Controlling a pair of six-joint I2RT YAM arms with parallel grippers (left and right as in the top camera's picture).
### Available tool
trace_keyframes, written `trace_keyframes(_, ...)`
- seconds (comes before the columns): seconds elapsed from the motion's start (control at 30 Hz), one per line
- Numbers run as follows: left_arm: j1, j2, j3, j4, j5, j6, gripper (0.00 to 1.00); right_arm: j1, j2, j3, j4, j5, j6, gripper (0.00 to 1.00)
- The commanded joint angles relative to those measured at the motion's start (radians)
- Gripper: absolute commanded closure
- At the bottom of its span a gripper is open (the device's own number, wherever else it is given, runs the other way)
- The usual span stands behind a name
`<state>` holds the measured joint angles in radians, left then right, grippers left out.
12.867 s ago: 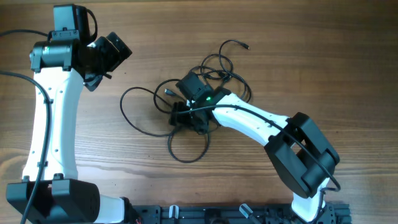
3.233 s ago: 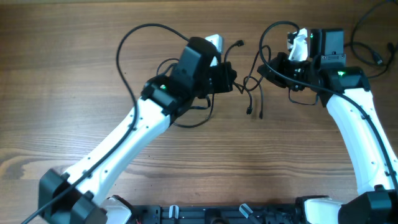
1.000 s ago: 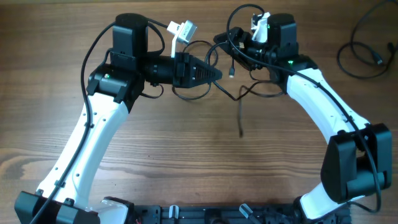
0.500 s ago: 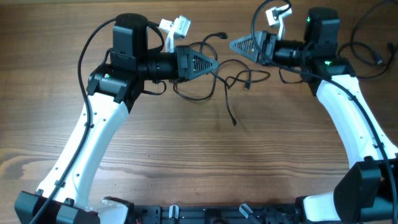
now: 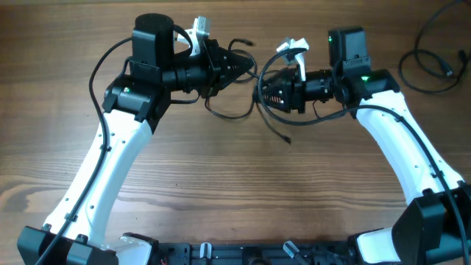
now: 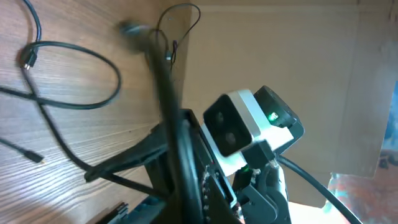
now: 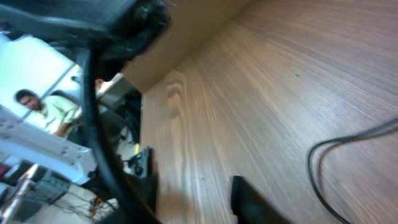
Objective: Untangle cables
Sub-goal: 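Pull the right gripper away rightward, carrying a cable off the table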
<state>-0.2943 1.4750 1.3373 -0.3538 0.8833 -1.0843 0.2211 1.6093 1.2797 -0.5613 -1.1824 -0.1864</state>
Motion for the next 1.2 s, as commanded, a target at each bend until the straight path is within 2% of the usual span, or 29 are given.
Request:
trace_keyframes(0.0, 0.005, -0.003, 0.003, 0.006, -0.04, -0.019, 0.93, 0.002, -0.022, 0.004, 0.007, 0.185, 0.12, 0.78)
trace_keyframes(0.07, 0.005, -0.003, 0.003, 0.006, -0.067, -0.019, 0.92, 0.002, -0.022, 0.004, 0.013, 0.199, 0.14, 0.87)
trace_keyframes(0.13, 0.005, -0.003, 0.003, 0.006, -0.08, -0.02, 0.88, 0.0, -0.022, 0.004, 0.04, 0.203, 0.183, 0.93)
trace_keyframes(0.17, 0.005, -0.003, 0.003, 0.003, -0.089, -0.02, 0.81, 0.0, -0.022, 0.004, 0.055, 0.215, 0.215, 0.95)
trace_keyframes(0.2, 0.005, -0.003, 0.003, -0.002, -0.101, -0.019, 0.63, 0.0, -0.024, 0.004, 0.071, 0.235, 0.253, 0.96)
trace_keyframes(0.3, 0.005, -0.003, 0.003, -0.018, -0.136, -0.02, 0.28, 0.0, -0.047, 0.013, 0.092, 0.319, 0.345, 0.96)
trace_keyframes(0.43, 0.005, -0.003, 0.003, -0.07, -0.192, -0.019, 0.26, -0.083, -0.141, 0.036, 0.089, 0.432, 0.471, 0.96)
trace_keyframes(0.5, 0.005, -0.003, 0.003, -0.089, -0.201, 0.029, 0.26, -0.211, -0.227, 0.037, 0.088, 0.501, 0.528, 0.96)
trace_keyframes(0.6, 0.005, -0.003, 0.003, -0.088, -0.201, 0.033, 0.26, -0.385, -0.301, 0.037, 0.087, 0.566, 0.553, 0.96)
trace_keyframes(0.73, 0.005, -0.003, 0.003, -0.089, -0.201, 0.033, 0.26, -0.596, -0.313, 0.037, 0.044, 0.961, 0.562, 0.96)
trace_keyframes(0.77, 0.005, -0.003, 0.003, -0.089, -0.201, 0.033, 0.25, -0.642, -0.299, 0.037, 0.021, 1.134, 0.603, 0.96)
trace_keyframes(0.8, 0.005, -0.003, 0.003, -0.089, -0.201, 0.033, 0.25, -0.669, -0.286, 0.037, 0.012, 1.227, 0.645, 0.96)
trace_keyframes(0.87, 0.005, -0.003, 0.003, -0.089, -0.201, 0.033, 0.26, -0.726, -0.242, 0.037, 0.02, 1.332, 0.671, 0.96)
trace_keyframes(0.97, 0.005, -0.003, 0.003, -0.089, -0.201, 0.033, 0.26, -0.816, -0.109, 0.037, 0.1, 1.365, 0.752, 0.96)
trace_keyframes(1.1, 0.005, -0.003, 0.003, -0.111, -0.201, 0.033, 0.26, -0.883, 0.116, 0.037, 0.357, 1.362, 0.8, 0.96)
trace_keyframes(1.13, 0.005, -0.003, 0.003, -0.111, -0.201, 0.033, 0.26, -0.887, 0.151, 0.037, 0.408, 1.362, 0.809, 0.88)
trace_keyframes(1.17, 0.005, -0.003, 0.003, -0.111, -0.201, 0.033, 0.26, -0.887, 0.169, 0.037, 0.435, 1.362, 0.816, 0.4)
